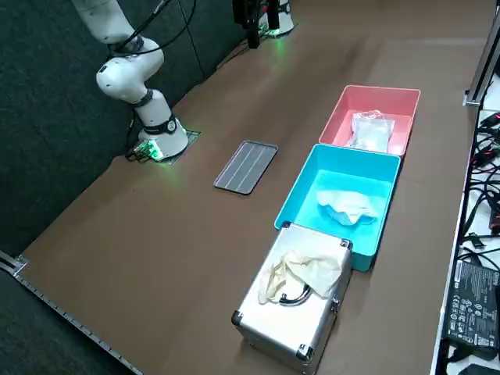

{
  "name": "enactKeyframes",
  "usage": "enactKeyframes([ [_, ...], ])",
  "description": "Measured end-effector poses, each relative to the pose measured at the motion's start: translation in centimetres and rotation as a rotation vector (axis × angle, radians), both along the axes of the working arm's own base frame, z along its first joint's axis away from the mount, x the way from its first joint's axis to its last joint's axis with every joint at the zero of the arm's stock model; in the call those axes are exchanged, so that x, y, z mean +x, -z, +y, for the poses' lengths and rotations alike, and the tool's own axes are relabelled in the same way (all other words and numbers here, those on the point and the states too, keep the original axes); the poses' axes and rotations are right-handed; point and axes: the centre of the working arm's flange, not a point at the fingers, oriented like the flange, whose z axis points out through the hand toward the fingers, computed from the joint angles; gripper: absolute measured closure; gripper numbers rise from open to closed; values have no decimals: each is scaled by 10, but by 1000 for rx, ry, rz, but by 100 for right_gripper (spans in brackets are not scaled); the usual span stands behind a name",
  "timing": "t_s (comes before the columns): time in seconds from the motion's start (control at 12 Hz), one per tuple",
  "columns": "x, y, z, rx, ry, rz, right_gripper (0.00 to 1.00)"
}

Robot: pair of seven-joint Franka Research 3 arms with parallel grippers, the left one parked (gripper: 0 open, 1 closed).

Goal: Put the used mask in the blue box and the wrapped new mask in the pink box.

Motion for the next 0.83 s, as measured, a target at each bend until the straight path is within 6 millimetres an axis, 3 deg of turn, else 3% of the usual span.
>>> enactKeyframes([
  [0.83,-3,-2,6,2,-60,0,0],
])
